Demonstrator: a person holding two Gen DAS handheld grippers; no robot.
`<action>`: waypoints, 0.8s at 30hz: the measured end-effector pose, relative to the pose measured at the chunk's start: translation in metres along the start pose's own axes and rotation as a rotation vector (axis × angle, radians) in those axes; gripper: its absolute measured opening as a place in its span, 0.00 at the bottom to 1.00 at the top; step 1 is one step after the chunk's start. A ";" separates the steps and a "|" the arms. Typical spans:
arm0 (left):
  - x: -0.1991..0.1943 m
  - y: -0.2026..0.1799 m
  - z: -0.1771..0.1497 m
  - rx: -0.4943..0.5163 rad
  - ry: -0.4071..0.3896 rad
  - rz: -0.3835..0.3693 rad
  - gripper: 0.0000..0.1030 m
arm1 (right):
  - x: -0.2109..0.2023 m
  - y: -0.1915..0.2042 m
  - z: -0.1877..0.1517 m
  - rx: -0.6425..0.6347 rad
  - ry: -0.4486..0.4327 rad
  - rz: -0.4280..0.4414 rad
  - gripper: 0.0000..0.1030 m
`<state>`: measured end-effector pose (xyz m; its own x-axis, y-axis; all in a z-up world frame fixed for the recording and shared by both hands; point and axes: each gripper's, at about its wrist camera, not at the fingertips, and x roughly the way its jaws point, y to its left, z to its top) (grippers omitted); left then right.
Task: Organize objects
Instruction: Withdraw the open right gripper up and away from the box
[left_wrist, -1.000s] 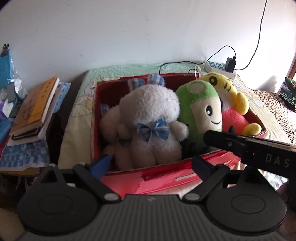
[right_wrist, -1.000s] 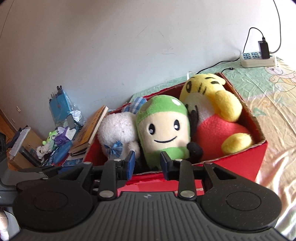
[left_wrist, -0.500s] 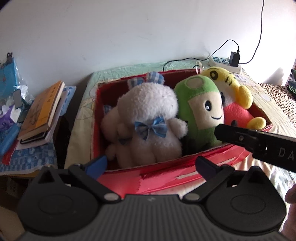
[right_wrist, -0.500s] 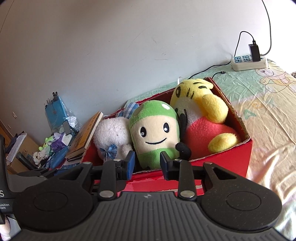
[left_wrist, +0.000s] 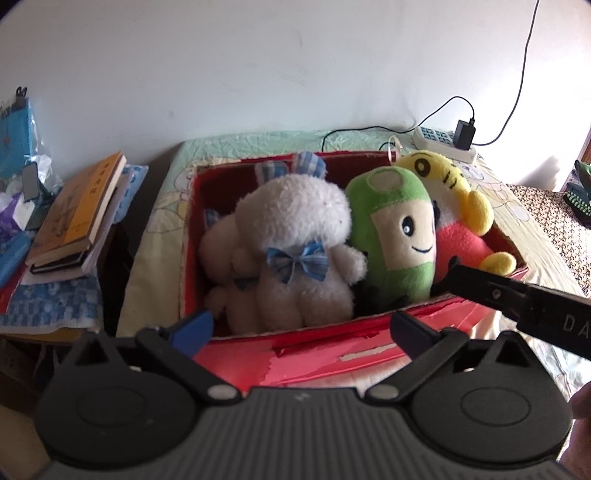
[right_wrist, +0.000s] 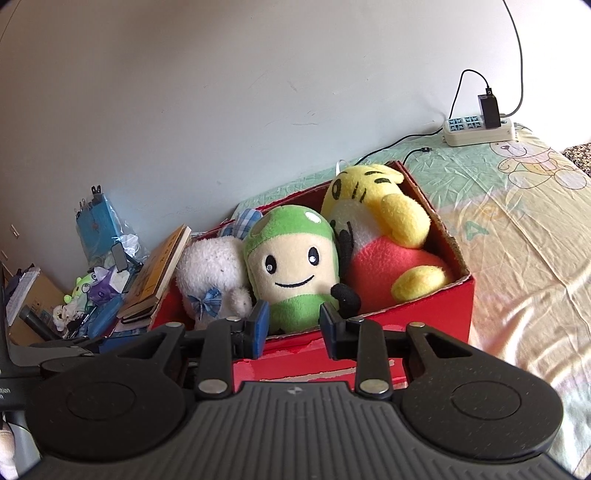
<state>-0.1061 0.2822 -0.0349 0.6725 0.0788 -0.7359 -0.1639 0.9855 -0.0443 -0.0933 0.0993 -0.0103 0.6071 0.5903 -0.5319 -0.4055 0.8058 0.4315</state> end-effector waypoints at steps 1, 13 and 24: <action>-0.002 0.000 0.000 -0.007 0.000 0.001 0.99 | -0.002 0.000 0.000 -0.003 -0.004 -0.005 0.31; -0.026 -0.021 -0.012 -0.051 0.030 0.124 0.99 | -0.028 -0.006 0.006 -0.090 -0.029 -0.064 0.31; -0.022 -0.084 -0.020 -0.065 0.098 0.160 0.99 | -0.053 -0.039 0.014 -0.161 -0.010 -0.090 0.31</action>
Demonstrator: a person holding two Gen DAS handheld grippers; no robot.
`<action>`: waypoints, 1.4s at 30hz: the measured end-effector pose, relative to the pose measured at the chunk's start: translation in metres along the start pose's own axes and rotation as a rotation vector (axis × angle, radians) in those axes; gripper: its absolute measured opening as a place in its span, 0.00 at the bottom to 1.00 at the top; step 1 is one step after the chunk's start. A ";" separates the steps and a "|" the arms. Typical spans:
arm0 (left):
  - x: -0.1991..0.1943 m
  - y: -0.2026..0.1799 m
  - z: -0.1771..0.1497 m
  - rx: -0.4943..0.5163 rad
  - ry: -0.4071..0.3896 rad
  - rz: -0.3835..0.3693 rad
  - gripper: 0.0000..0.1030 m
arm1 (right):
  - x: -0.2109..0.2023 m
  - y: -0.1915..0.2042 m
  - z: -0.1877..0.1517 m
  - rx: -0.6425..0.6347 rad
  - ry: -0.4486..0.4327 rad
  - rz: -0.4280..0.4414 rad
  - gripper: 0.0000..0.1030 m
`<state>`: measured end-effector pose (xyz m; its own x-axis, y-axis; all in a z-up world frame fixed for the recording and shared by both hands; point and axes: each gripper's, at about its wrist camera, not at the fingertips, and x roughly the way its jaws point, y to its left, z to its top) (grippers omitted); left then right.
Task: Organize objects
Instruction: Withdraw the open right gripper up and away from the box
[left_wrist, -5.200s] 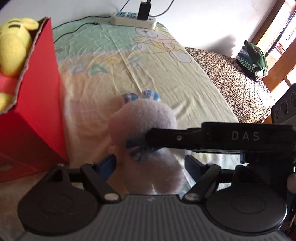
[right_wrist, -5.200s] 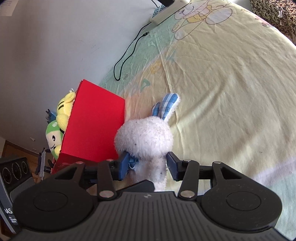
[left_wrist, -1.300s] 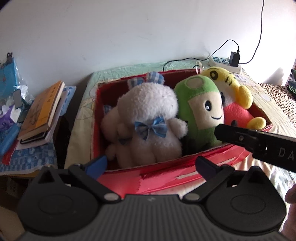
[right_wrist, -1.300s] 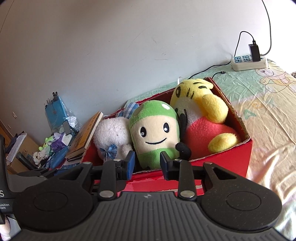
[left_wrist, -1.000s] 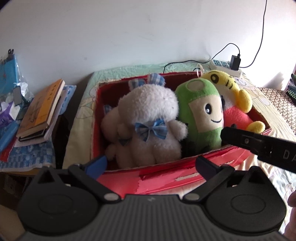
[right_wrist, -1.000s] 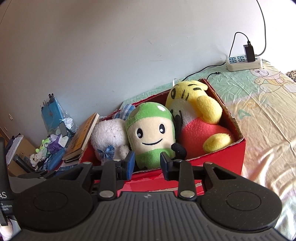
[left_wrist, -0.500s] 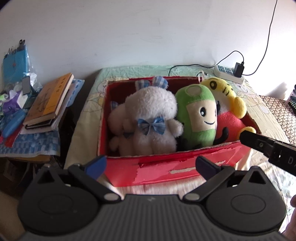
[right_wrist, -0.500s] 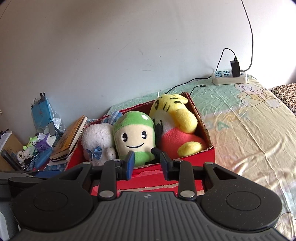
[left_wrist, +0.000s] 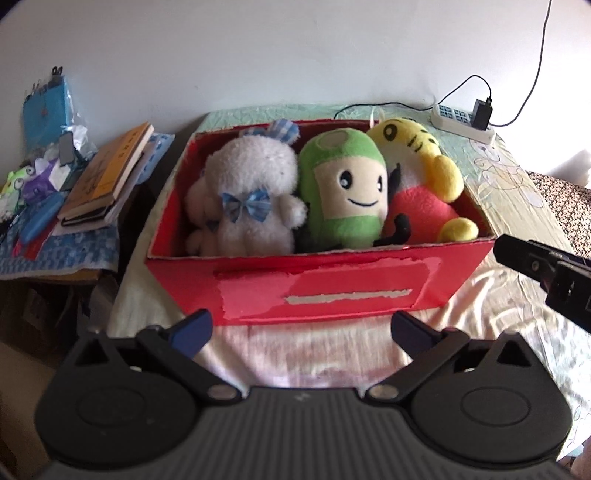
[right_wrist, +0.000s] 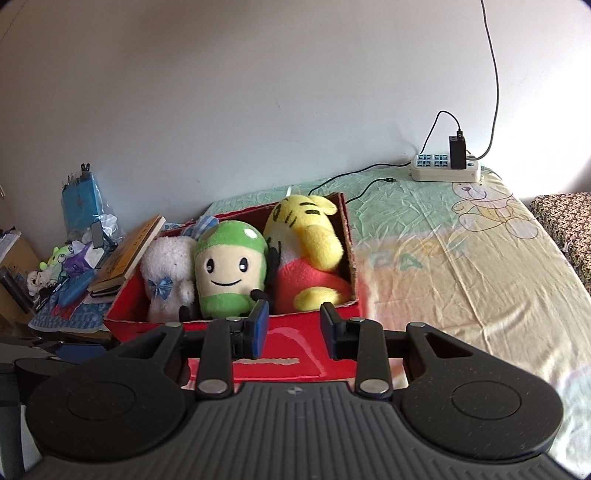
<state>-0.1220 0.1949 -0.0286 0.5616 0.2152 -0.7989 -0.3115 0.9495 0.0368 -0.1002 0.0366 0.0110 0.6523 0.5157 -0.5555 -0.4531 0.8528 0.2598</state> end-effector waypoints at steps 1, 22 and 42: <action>0.001 -0.007 -0.001 0.000 0.009 0.008 0.99 | -0.002 -0.005 0.000 -0.006 0.003 -0.010 0.31; 0.009 -0.140 -0.023 0.068 0.094 -0.036 0.97 | -0.035 -0.108 -0.007 0.025 0.088 -0.344 0.71; 0.022 -0.123 -0.036 0.012 0.180 -0.082 0.98 | -0.011 -0.114 -0.013 0.017 0.212 -0.351 0.81</action>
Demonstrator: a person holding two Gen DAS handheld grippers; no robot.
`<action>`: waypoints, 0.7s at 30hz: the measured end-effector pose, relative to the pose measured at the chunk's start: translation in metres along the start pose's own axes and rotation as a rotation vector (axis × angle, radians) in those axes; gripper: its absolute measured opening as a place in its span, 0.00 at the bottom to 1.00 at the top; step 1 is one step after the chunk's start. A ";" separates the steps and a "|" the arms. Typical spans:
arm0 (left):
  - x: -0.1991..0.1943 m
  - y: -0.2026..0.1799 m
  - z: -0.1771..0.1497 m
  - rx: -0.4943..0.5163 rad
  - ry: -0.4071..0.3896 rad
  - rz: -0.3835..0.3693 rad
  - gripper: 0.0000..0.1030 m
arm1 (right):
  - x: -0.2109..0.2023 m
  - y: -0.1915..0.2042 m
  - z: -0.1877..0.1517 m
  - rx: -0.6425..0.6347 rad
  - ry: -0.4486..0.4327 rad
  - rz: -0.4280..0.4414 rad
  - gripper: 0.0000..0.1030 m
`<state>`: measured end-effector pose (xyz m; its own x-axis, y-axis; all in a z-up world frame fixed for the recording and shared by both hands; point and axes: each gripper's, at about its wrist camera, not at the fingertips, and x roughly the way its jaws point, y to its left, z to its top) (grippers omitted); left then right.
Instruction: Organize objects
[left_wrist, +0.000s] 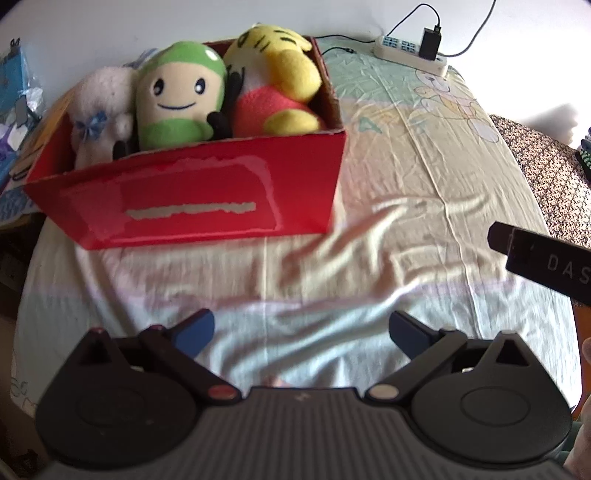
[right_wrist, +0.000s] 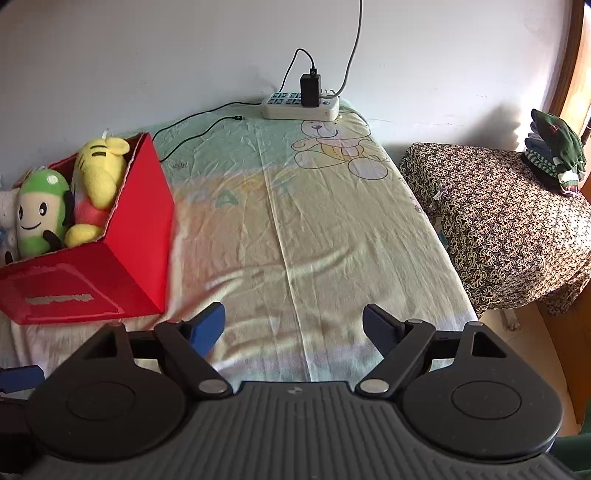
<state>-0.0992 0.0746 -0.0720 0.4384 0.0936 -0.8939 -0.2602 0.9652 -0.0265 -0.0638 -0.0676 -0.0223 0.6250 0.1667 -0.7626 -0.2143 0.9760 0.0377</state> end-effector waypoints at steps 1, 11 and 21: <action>0.001 0.001 -0.001 0.001 0.002 -0.002 0.98 | 0.000 0.002 0.000 -0.002 0.002 0.003 0.81; 0.000 0.016 0.001 0.013 -0.012 -0.078 0.98 | 0.002 0.025 0.002 -0.041 -0.002 0.007 0.81; 0.007 0.035 0.013 -0.006 0.005 -0.025 0.98 | -0.001 0.044 0.010 -0.044 -0.018 0.013 0.81</action>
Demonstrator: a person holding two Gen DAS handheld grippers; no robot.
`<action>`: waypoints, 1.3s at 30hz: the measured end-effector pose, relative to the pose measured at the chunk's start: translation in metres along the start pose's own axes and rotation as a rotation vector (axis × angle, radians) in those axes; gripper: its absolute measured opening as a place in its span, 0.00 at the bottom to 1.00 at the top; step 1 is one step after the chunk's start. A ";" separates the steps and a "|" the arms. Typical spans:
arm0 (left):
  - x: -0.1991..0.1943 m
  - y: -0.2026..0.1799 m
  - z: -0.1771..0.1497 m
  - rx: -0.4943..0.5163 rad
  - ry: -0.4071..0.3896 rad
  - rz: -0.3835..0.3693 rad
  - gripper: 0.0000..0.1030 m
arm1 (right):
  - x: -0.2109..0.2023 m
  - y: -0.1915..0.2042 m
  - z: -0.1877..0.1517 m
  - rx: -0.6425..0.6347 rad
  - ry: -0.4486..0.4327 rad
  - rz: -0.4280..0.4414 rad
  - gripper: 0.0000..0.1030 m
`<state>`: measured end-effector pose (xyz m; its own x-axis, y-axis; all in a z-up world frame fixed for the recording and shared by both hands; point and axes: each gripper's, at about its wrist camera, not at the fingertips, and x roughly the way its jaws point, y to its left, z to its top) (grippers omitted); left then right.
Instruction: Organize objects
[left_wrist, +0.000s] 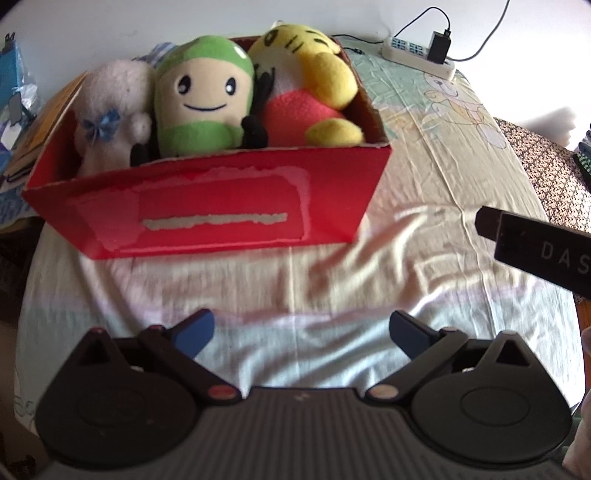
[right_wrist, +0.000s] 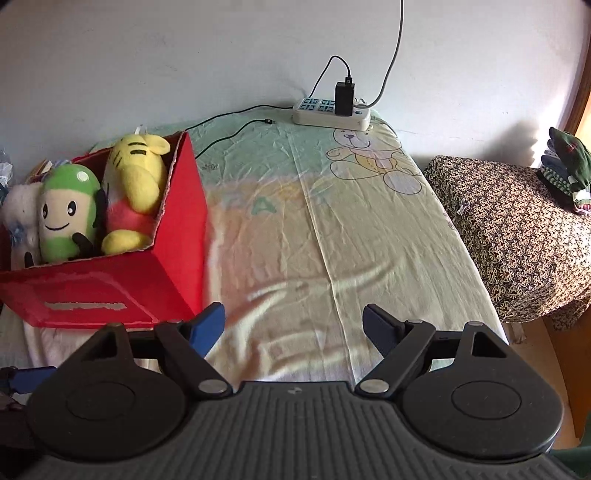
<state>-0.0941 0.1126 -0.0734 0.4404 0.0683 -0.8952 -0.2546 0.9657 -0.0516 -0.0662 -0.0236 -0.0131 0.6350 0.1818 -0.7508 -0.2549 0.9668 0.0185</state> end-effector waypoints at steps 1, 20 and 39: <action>-0.001 0.003 0.001 -0.004 -0.004 0.001 0.98 | -0.001 0.002 0.001 -0.002 -0.004 -0.003 0.81; -0.052 0.060 0.047 0.024 -0.172 0.141 0.98 | -0.025 0.052 0.033 -0.057 -0.066 0.007 0.70; -0.050 0.121 0.052 -0.026 -0.166 0.180 0.99 | -0.021 0.118 0.032 -0.025 -0.053 0.065 0.65</action>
<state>-0.1019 0.2395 -0.0119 0.5210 0.2814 -0.8058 -0.3627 0.9276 0.0894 -0.0861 0.0920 0.0256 0.6544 0.2536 -0.7124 -0.3144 0.9480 0.0487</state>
